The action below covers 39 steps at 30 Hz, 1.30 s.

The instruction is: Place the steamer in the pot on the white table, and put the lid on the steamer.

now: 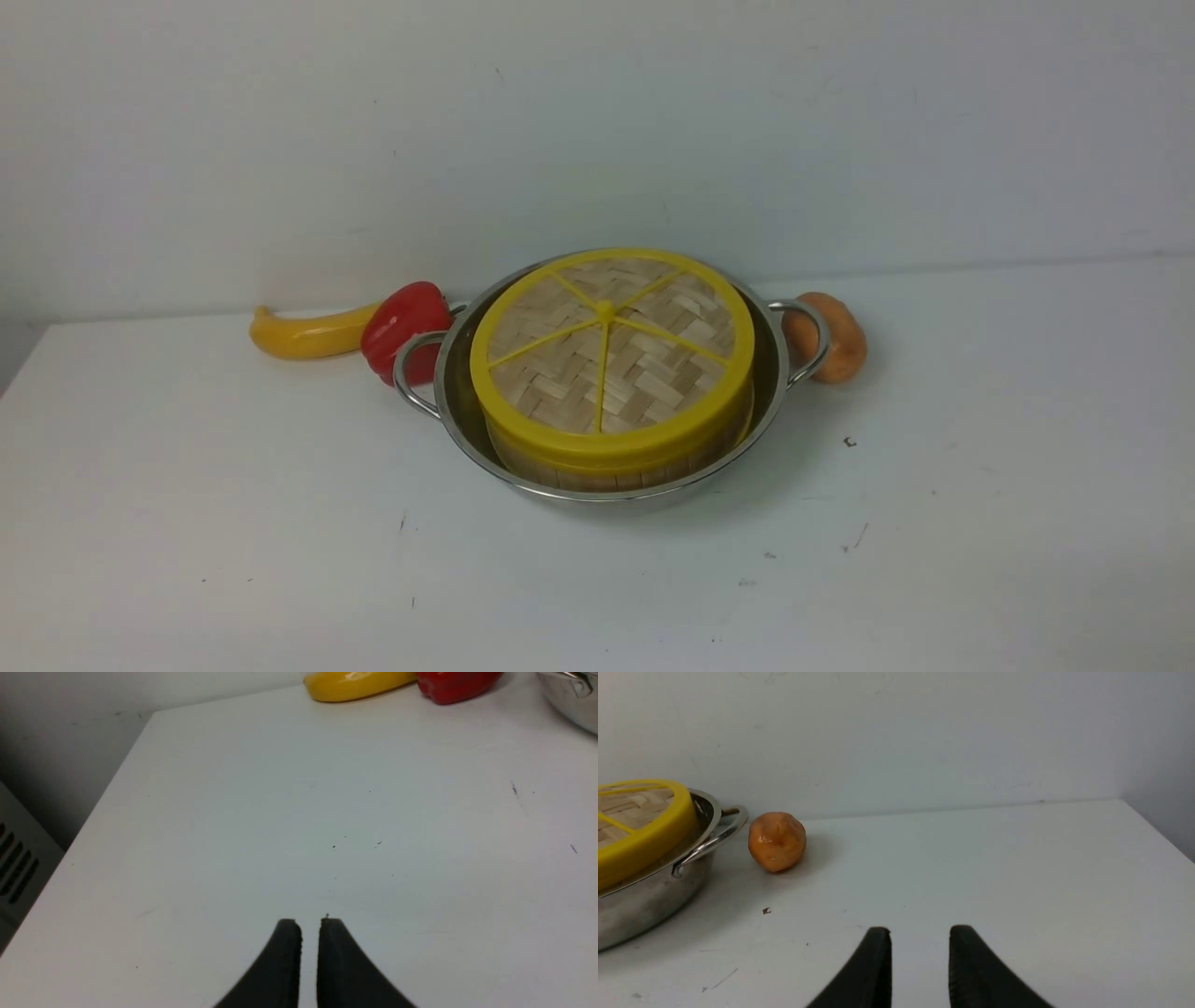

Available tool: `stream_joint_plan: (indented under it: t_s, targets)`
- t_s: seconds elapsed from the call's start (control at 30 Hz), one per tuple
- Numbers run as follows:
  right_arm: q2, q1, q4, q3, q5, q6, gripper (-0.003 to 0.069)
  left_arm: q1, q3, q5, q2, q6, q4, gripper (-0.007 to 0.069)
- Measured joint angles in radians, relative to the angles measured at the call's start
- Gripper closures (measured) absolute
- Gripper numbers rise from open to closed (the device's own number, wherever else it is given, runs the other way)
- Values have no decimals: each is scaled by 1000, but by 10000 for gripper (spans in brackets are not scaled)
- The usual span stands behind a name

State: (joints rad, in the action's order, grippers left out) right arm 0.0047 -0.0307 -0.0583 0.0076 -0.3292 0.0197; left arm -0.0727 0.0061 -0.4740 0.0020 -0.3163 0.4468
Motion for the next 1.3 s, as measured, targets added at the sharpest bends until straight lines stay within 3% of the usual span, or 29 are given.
stream_joint_plan:
  t_s: [0.4,1.3]
  targets:
    - [0,0,0,1,0,16,419,0,0,0,0,0,0,550]
    - [0,0,0,1,0,19,417,0,0,0,0,0,0,498]
